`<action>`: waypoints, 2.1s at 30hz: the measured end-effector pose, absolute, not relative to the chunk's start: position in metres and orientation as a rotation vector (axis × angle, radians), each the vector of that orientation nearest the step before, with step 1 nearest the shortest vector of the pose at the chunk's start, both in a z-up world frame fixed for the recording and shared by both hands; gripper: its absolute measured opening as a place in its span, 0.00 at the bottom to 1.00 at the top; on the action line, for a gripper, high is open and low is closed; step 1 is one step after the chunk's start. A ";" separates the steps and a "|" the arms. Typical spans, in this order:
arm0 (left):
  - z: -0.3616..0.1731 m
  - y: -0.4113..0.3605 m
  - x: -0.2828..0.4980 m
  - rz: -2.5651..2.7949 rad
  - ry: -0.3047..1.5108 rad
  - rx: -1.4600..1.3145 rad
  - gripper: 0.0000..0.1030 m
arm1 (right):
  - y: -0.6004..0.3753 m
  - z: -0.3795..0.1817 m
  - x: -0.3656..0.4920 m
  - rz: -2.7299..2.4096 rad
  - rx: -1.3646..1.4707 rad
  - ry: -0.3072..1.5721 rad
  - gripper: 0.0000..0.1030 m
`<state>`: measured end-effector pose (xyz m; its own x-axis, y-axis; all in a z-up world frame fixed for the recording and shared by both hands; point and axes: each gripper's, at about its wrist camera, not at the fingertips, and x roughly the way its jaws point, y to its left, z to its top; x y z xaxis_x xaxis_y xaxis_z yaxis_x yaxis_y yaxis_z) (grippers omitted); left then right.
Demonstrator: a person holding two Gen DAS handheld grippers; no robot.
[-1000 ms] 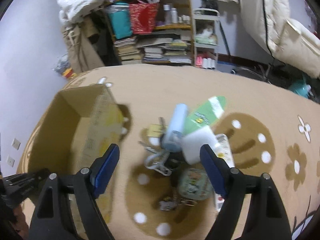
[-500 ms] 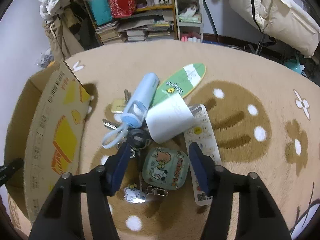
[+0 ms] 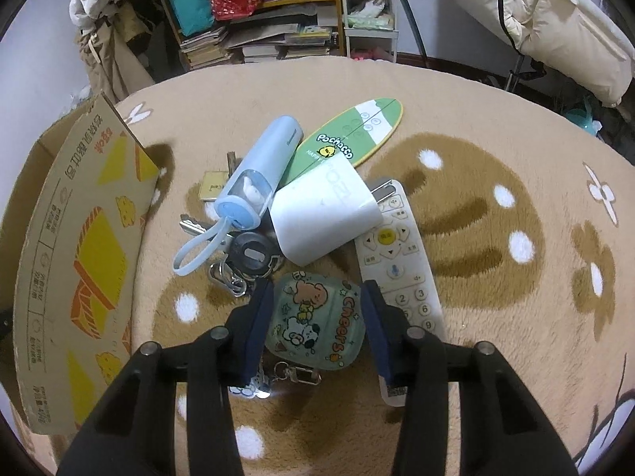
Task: Organize rigid objects
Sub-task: 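Return the right tool to the pile and grasp the cartoon Cheers pouch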
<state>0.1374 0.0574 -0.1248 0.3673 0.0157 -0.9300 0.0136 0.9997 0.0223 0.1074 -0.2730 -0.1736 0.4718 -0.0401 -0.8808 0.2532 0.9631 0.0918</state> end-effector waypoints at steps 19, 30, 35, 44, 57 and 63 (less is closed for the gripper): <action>-0.125 0.058 0.137 0.002 1.196 0.026 0.13 | -0.271 -0.183 0.107 -0.200 0.265 1.075 0.64; -0.125 0.058 0.138 0.002 1.196 0.026 0.13 | -0.263 -0.176 0.101 -0.252 0.232 1.028 0.24; -0.125 0.058 0.137 0.002 1.195 0.029 0.13 | -0.282 -0.168 0.100 -0.241 0.339 1.039 0.11; -0.125 0.057 0.136 0.002 1.197 0.026 0.13 | -0.290 -0.177 0.100 -0.145 0.485 1.045 0.49; -0.125 0.057 0.136 0.002 1.197 0.024 0.13 | -0.277 -0.190 0.108 -0.163 0.422 1.082 0.59; -0.125 0.057 0.136 0.001 1.197 0.024 0.13 | -0.272 -0.194 0.107 -0.160 0.412 1.101 0.63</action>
<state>0.1359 0.0570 -0.1253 0.3652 0.0138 -0.9308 0.0118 0.9997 0.0194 0.1075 -0.2723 -0.1941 0.4502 0.0766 -0.8896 0.3261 0.9134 0.2437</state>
